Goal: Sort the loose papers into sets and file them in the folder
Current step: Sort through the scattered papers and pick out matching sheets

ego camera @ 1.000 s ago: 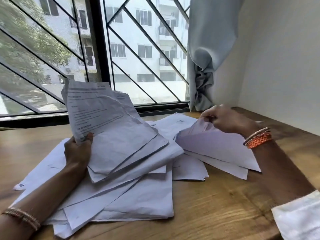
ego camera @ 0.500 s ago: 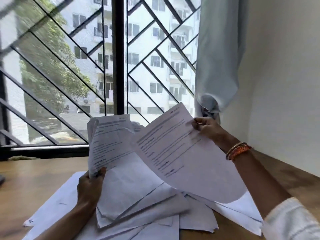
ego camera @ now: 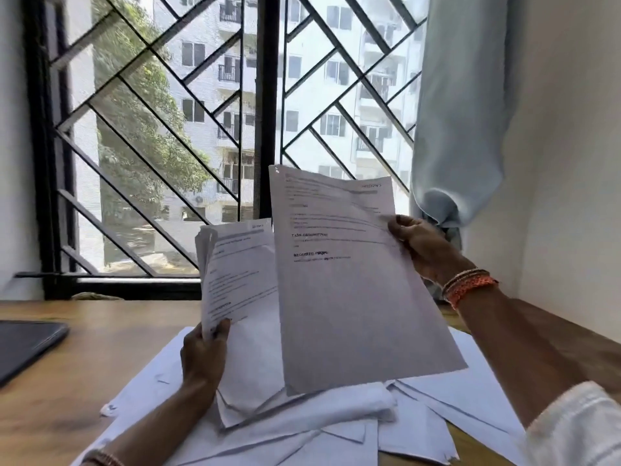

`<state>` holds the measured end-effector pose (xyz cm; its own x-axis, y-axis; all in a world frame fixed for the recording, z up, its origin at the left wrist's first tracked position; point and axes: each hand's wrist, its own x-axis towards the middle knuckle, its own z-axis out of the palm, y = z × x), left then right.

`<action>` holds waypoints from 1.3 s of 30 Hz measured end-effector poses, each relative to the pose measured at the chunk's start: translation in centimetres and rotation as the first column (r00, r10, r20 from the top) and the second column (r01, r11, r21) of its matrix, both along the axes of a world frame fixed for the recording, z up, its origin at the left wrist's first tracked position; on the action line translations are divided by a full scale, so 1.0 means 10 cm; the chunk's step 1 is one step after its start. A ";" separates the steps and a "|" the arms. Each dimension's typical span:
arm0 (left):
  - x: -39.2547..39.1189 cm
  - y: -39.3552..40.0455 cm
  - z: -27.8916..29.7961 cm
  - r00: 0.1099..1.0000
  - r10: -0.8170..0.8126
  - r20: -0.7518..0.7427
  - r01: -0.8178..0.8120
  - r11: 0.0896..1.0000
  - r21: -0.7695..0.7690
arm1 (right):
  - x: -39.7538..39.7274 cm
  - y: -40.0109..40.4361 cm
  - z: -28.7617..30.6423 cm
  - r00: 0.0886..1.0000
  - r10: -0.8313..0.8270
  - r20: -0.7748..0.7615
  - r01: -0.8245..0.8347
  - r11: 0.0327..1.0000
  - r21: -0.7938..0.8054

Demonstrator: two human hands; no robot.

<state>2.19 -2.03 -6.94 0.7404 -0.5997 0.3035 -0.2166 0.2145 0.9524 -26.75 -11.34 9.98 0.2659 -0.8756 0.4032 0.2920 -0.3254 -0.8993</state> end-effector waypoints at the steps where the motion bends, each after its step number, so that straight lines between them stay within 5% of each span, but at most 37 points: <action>1: 0.00 0.01 0.00 1.000 -0.002 0.003 0.002 1.000 0.002 | 0.05 -0.01 -0.08 0.998 -0.049 -0.041 0.048 0.999 -0.012; 5: -0.02 0.02 0.00 1.000 -0.003 0.030 0.003 1.000 0.006 | 0.18 -0.12 -0.72 0.967 -0.138 -0.213 0.131 0.990 -0.047; 10: 0.00 0.00 -0.02 0.999 -0.021 0.037 0.021 1.000 -0.003 | 0.15 -0.14 -1.21 0.987 -0.026 -0.159 0.046 0.992 0.120; 17: 0.01 -0.02 -0.02 0.998 -0.051 0.040 0.053 0.998 -0.034 | 0.08 -0.16 -1.31 0.991 -0.026 -0.134 0.048 0.985 0.164; 25: 0.02 -0.03 -0.04 0.998 -0.048 0.044 0.050 0.997 -0.051 | -0.01 -0.08 -1.26 0.949 0.100 -0.299 -0.027 0.971 0.239; 29: 0.01 -0.03 -0.05 0.998 -0.016 0.062 0.020 0.998 -0.056 | -0.16 0.05 -1.23 0.756 0.327 -0.567 -0.132 0.925 0.357; 31: 0.01 -0.03 -0.05 0.998 -0.004 0.061 0.008 0.998 -0.055 | -0.20 0.07 -1.23 0.690 0.169 -0.703 0.008 0.970 0.241; 32: 0.01 -0.02 -0.05 0.998 -0.007 0.056 0.011 0.998 -0.059 | -0.20 0.07 -1.20 0.702 -0.074 -0.708 0.165 0.984 0.061; 33: 0.00 -0.01 -0.03 0.999 -0.016 0.043 0.019 0.997 -0.072 | -0.20 0.05 -1.14 0.666 -0.391 -0.636 0.374 0.912 -0.168; 35: -0.02 0.03 0.01 0.999 -0.050 -0.011 0.048 0.992 -0.117 | -0.18 0.05 -0.88 0.411 -0.859 -0.307 0.720 0.512 -0.468; 37: -0.05 0.06 0.05 0.995 -0.085 -0.061 0.074 0.983 -0.166 | -0.24 -0.01 -0.59 0.108 -0.983 -0.145 0.798 0.173 -0.577; 39: -0.07 0.08 0.09 0.989 -0.110 -0.095 0.090 0.977 -0.194 | -0.31 -0.09 -0.41 -0.018 -0.998 -0.059 0.700 0.030 -0.714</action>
<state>1.53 -1.20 -6.07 0.7128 -0.6118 0.3429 -0.0866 0.4085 0.9087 -29.88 -12.29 5.88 -0.3293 -0.3130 0.8908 -0.8753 -0.2526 -0.4123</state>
